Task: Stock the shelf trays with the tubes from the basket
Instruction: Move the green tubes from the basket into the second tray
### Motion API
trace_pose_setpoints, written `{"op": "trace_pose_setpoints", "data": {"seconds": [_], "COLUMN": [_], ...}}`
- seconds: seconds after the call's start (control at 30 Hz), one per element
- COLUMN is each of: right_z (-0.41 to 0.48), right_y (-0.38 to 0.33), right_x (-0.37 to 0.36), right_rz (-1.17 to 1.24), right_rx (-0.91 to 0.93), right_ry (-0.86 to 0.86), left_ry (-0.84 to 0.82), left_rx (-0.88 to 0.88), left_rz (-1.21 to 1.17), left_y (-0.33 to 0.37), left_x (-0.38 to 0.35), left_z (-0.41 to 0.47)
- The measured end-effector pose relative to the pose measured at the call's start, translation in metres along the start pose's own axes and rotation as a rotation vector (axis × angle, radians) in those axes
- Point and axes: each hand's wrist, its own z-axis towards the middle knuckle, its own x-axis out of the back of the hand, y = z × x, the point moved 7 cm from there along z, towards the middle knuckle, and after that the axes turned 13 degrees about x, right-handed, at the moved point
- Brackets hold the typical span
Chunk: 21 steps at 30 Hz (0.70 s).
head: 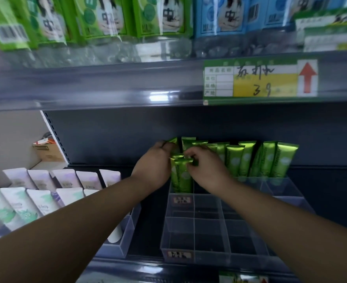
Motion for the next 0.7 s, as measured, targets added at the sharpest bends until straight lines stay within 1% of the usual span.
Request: {"op": "trace_pose_setpoints", "data": {"seconds": [0.07,0.17,0.37,0.57,0.7], "right_z": [-0.003,-0.009,-0.029,-0.055,-0.073], "right_y": [-0.007,-0.018,-0.041,-0.063,-0.077], "right_x": [0.003,0.004,0.006,0.008,0.008], "right_rz": [-0.094,-0.192,-0.320,-0.353,-0.356], "right_rx": [0.029,0.049,0.054,0.030,0.023], "right_ry": [-0.040,-0.114,-0.253,-0.292,-0.315], "left_ry": [-0.010,-0.030,-0.028,-0.039,-0.054], "left_rx": [-0.017,-0.034,-0.041,0.011,0.049], "left_rz": [0.046,0.191,0.355,0.372,0.338], "left_y": [0.001,0.004,0.010,0.012,0.012], "left_x": [0.002,0.006,0.020,0.038,0.049], "left_z": [-0.005,-0.014,-0.040,-0.075,-0.102]}}
